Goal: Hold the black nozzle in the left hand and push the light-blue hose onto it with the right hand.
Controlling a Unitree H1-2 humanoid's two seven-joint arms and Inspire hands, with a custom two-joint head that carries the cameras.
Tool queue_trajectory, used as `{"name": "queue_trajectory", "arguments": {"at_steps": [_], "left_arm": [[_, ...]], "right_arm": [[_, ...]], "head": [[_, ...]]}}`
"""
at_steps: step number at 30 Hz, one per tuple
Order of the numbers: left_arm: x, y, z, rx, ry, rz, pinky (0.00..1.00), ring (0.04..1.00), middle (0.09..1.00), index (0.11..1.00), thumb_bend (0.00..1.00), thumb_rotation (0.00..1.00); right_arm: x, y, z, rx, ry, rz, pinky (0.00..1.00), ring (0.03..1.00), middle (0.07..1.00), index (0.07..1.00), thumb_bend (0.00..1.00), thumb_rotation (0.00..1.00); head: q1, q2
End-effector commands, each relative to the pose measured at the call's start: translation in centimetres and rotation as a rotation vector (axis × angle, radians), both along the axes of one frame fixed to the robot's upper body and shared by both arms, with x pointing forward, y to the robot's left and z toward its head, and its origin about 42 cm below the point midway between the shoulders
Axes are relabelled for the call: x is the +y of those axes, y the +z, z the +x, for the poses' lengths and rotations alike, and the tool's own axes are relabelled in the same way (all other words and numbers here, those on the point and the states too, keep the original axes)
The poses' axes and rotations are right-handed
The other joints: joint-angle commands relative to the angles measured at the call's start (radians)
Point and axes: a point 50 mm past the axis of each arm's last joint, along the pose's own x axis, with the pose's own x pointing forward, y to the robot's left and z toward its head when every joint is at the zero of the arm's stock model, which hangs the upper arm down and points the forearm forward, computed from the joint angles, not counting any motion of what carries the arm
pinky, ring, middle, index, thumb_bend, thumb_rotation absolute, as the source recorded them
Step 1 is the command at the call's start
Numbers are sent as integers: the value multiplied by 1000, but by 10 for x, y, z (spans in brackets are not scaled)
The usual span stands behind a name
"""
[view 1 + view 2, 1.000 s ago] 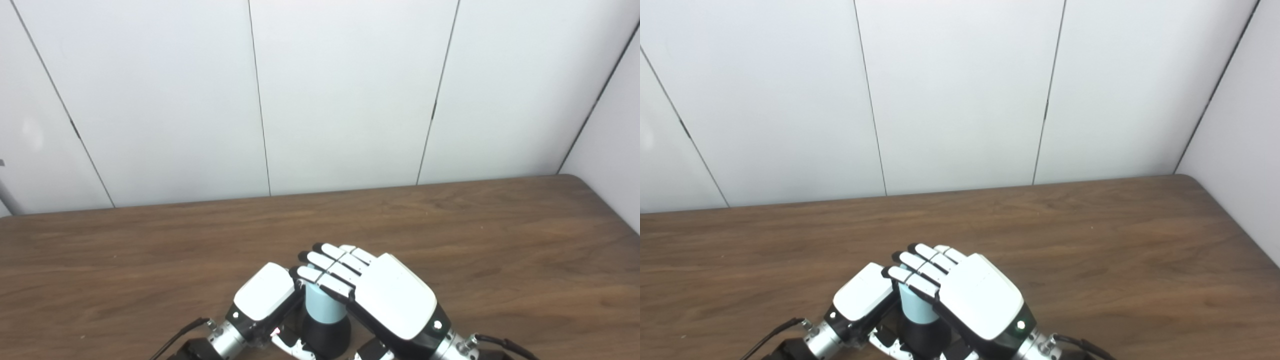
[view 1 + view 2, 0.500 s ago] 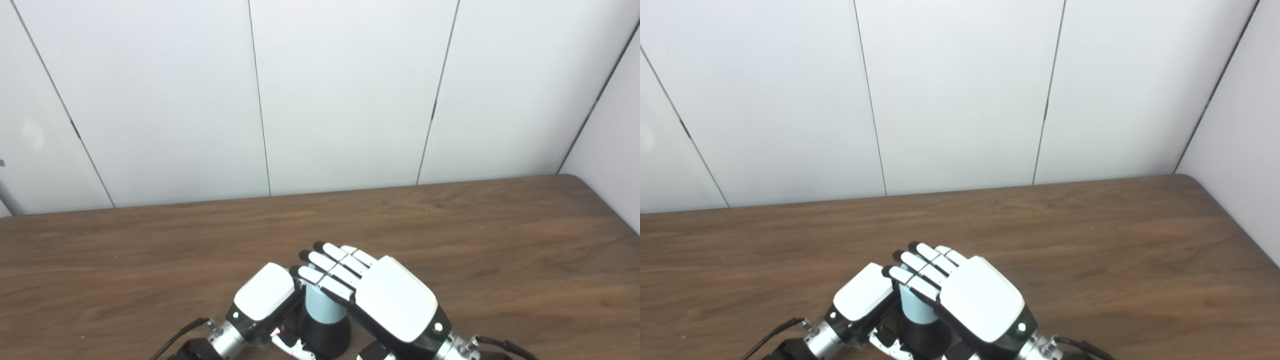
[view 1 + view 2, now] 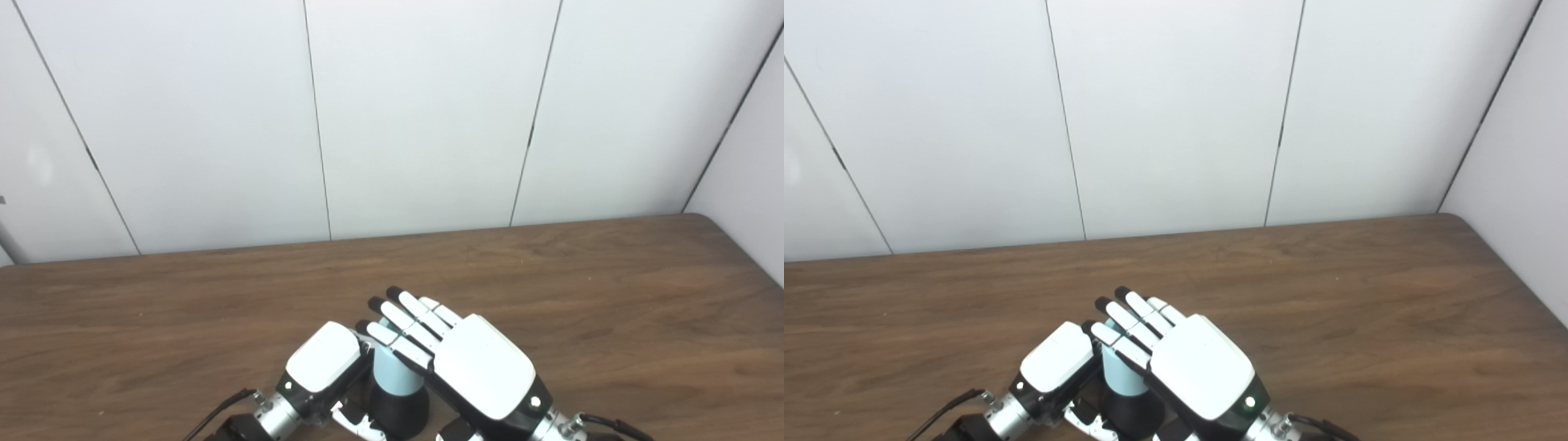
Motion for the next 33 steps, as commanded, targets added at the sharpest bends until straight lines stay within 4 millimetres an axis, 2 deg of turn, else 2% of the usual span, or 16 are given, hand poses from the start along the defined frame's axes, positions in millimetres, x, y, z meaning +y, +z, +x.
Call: {"name": "queue_trajectory", "arguments": {"at_steps": [1, 10, 14, 19, 30, 33], "left_arm": [[6, -71, -55, 227, 27, 39, 275, 359, 480, 488, 523, 0], [6, -71, -55, 229, 27, 34, 289, 372, 478, 489, 523, 0], [7, -71, -56, 228, 27, 35, 267, 348, 464, 498, 523, 0], [6, -70, -56, 223, 26, 31, 289, 371, 473, 491, 523, 0], [6, -70, -56, 228, 24, 35, 269, 349, 471, 493, 523, 0], [6, -70, -56, 225, 25, 34, 259, 341, 469, 494, 523, 0]], "right_arm": [[-4, -44, -9, 263, 3, -200, 881, 966, 972, 910, 816, 889], [-4, -41, -8, 290, 26, -195, 866, 910, 911, 866, 819, 885], [-4, -40, -8, 291, 30, -190, 851, 890, 893, 848, 829, 888], [-4, -40, -8, 303, 30, -190, 849, 893, 898, 850, 832, 882], [-4, -41, -7, 291, 32, -172, 862, 907, 907, 859, 832, 874], [-4, -42, -7, 269, 35, -103, 859, 936, 946, 897, 843, 822]], "head": [[0, 1], [-1, 4], [-1, 4], [-1, 4], [-2, 1], [-1, 1]]}}
